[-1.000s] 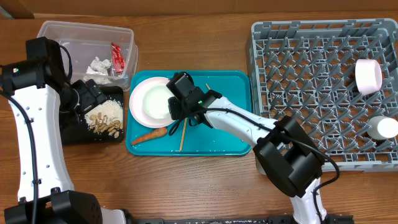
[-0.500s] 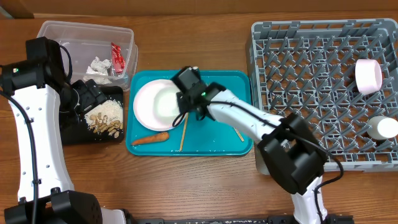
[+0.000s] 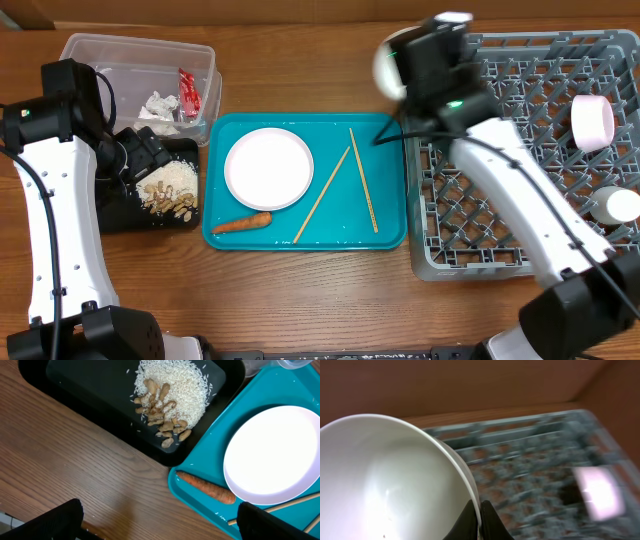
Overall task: Sort waste into correct bins and load items into the dishwasher
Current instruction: 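Grasp the bowl and place it in the dish rack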
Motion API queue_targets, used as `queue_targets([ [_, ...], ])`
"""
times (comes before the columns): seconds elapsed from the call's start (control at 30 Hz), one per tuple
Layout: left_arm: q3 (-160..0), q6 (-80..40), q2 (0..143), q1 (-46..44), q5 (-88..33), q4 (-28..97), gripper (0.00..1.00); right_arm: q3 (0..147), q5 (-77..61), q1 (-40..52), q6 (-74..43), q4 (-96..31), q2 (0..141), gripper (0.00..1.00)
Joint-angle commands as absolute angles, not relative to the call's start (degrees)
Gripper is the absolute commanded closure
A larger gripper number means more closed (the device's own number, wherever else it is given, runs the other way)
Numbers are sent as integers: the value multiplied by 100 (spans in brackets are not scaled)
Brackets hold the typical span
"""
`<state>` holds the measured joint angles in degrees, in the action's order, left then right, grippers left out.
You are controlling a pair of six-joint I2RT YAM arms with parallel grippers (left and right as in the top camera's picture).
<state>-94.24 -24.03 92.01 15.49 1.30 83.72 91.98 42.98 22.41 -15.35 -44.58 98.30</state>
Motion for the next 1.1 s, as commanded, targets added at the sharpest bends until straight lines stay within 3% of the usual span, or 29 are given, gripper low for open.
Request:
queue_targets([
  [0.0, -9476, -2383, 9177, 1544, 185, 8353, 0, 9299, 5457, 1734, -851, -4447, 9773, 96],
  [0.17, -9476, -2383, 9177, 1544, 187, 8355, 0, 9297, 5686, 775, -917, -4329, 9883, 96],
  [0.43, -9476, -2405, 9177, 1535, 139, 8346, 0, 9297, 7507, -132, -849, -3710, 10466, 96],
  [1.07, -9476, -2405, 9177, 1535, 141, 8326, 0, 9297, 7863, -132, -449, -3024, 12348, 96],
])
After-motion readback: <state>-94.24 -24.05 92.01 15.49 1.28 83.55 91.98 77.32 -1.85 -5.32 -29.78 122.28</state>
